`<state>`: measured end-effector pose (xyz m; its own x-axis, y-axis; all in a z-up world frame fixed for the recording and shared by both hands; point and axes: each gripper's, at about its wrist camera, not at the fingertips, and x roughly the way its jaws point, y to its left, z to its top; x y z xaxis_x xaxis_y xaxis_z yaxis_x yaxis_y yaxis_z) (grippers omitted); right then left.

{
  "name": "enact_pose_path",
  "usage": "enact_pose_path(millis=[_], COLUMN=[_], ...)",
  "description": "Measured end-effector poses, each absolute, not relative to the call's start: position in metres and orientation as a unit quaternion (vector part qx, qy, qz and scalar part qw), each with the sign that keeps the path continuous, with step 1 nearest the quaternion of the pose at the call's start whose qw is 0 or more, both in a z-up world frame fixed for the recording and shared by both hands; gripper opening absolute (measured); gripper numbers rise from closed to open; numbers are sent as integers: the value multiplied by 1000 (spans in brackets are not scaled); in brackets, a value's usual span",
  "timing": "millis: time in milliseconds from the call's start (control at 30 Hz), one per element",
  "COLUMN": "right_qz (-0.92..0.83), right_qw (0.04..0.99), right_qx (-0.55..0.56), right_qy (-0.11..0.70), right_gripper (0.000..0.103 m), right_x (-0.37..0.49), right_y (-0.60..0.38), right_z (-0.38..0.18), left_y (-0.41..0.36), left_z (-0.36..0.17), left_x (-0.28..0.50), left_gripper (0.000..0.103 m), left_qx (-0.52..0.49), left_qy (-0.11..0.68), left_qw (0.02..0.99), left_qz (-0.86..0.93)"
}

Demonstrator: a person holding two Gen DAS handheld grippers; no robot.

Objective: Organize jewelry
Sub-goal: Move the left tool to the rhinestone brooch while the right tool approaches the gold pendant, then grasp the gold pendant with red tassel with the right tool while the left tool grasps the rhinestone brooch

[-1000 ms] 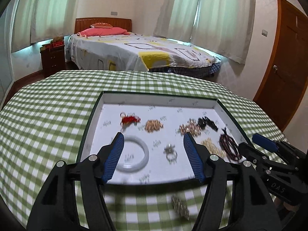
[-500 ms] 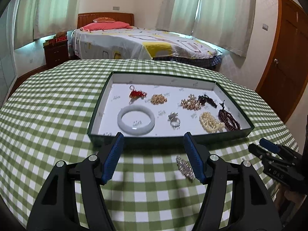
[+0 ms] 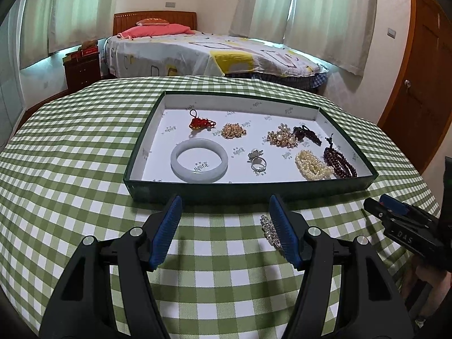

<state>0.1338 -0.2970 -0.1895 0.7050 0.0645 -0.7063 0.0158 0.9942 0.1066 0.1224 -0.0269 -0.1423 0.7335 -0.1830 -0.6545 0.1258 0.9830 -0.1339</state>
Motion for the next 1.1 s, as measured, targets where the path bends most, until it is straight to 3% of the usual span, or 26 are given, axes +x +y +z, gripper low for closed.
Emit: enact_pose_path(millis=[233,367,433,1100], right_qz=[9,15,20,76], right_qw=[923,923,923,923], right_qx=[25,27,27,29], right_qy=[383,383,383,375], right_gripper=[36,18,15,14], right_x=[134,133,131,124], right_y=[-289,-289,-287,-258], right_z=[-190,-189,-189,-182], left_y=[-29,-29,-30,-51], left_z=[-145,-146,-146,-158], left_x=[123,123,123,123], left_gripper=[63,63,63,63], left_qx=[-40,-40,-40,-28], left_qy=[360,361,361,386], left_qw=[928,928,928,916], left_qz=[-83,-84,-84,-109])
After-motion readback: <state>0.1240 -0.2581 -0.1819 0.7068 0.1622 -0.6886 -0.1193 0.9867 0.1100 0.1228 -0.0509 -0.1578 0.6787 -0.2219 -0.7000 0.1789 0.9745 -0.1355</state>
